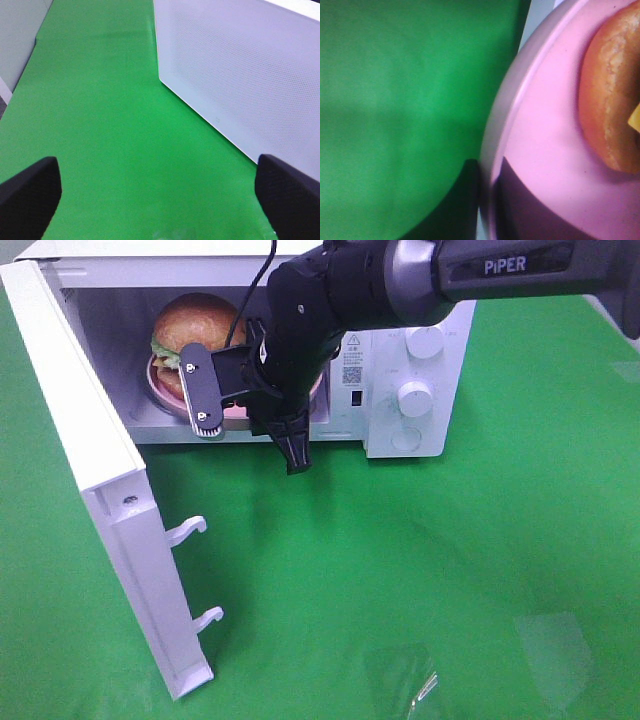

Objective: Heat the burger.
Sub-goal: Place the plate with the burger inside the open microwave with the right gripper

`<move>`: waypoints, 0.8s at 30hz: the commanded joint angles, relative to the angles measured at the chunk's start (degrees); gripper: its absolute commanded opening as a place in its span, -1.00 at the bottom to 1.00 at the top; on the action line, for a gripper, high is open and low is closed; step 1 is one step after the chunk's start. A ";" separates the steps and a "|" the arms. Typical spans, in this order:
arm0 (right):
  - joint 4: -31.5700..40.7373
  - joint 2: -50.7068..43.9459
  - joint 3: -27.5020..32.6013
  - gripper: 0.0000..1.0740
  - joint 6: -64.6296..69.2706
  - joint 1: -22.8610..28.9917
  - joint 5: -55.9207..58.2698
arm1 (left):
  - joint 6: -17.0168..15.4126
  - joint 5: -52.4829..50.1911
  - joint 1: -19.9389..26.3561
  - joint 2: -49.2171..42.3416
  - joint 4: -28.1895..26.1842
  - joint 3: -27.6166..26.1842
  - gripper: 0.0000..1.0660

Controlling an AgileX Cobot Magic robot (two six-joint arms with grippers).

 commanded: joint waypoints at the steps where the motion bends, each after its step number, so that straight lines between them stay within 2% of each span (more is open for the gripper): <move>1: -0.57 0.06 -2.01 -1.00 1.09 0.00 -1.72 | 0.06 0.06 0.23 -0.34 -0.11 0.17 0.83; 24: -0.57 3.95 -5.73 -1.00 1.26 0.00 -1.89 | 0.06 0.06 0.23 -0.34 -0.11 0.17 0.83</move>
